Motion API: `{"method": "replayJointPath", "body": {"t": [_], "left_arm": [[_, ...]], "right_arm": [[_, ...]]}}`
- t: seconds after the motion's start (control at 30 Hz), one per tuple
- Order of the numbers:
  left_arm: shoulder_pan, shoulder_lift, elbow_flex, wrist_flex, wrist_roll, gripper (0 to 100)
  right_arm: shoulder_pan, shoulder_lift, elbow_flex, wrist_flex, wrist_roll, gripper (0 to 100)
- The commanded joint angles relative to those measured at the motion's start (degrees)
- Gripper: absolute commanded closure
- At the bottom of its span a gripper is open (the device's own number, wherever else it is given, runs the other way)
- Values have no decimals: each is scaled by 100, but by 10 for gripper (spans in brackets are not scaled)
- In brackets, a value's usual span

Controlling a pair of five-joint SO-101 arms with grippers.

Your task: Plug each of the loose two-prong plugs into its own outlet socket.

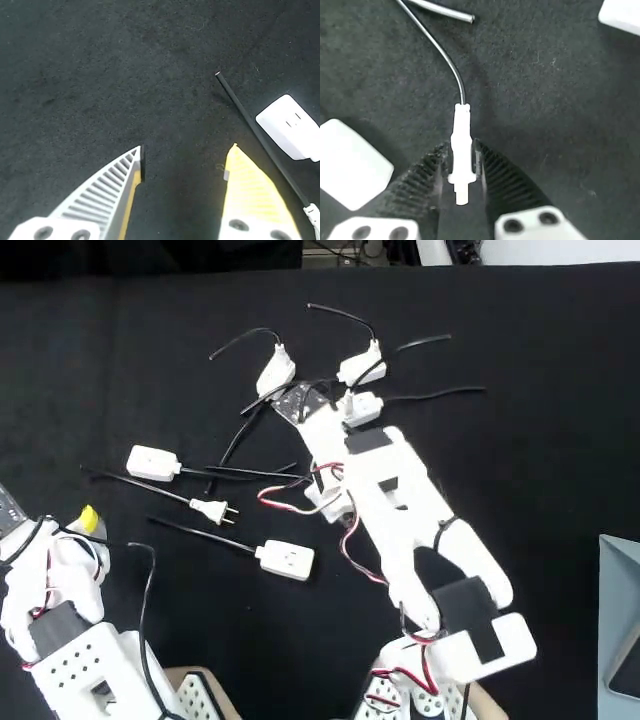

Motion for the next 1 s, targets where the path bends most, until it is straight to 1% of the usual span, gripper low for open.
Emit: {"method": "replayJointPath", "body": {"t": [0.0, 0.17, 0.27, 0.4, 0.6, 0.77, 0.97], "left_arm": [[-154, -53, -40, -53, 18, 731], [-171, -53, -40, -53, 9, 730], [-180, -53, -40, -53, 0, 730], [-180, -53, -40, -53, 0, 730], [-180, -53, -40, -53, 0, 731], [-136, -53, -13, -79, 0, 732], [-110, -53, -22, -97, 26, 730]], "right_arm": [[26, 382, -171, -202, 18, 987], [18, 1305, -690, -158, -352, 986], [-26, 1666, -989, 79, -378, 986], [-44, 1763, -1305, 510, -378, 986], [-18, 1736, -1402, 624, -360, 986], [-53, 1033, -1411, 897, -334, 987], [-246, -760, -1138, 1134, -352, 987]]}}
